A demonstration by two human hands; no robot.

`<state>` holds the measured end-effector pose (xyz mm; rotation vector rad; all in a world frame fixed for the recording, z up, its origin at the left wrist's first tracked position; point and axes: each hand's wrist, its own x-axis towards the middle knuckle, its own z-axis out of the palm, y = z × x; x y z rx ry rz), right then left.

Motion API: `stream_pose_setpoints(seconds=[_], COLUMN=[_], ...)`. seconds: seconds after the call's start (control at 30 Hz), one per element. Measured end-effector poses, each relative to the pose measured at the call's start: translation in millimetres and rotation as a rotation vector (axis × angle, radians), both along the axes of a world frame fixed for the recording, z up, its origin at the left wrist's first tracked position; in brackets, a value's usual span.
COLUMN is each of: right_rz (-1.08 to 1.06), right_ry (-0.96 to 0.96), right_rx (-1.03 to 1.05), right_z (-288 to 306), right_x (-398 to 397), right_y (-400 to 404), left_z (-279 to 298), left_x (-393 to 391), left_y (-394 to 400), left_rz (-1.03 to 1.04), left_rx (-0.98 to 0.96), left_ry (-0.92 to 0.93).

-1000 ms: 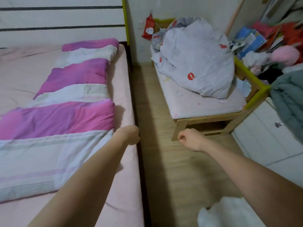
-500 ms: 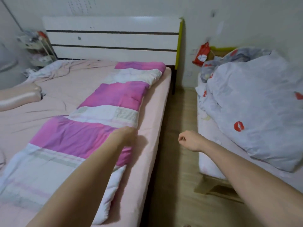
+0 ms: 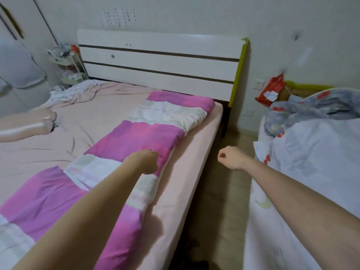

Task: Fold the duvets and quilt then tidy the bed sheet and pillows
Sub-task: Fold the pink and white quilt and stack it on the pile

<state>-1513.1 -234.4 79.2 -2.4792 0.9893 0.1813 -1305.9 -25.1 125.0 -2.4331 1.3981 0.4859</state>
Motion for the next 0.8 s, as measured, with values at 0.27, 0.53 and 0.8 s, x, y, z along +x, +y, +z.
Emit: stream_pose_setpoints(seconds=[0.27, 0.53, 0.8], right_rz=[-0.032, 0.004, 0.121], right_ry=[-0.034, 0.075, 0.134], right_rx=[-0.008, -0.003, 0.096], right_z=[7, -8, -71], right_x=[97, 197, 368], right_y=[-167, -334, -546], left_z=[7, -15, -80], left_x=[90, 163, 280], left_y=[-197, -351, -573], left_rz=[-0.032, -0.029, 0.148], left_rx=[-0.041, 0.023, -0.015], left_ry=[0.041, 0.034, 0.078])
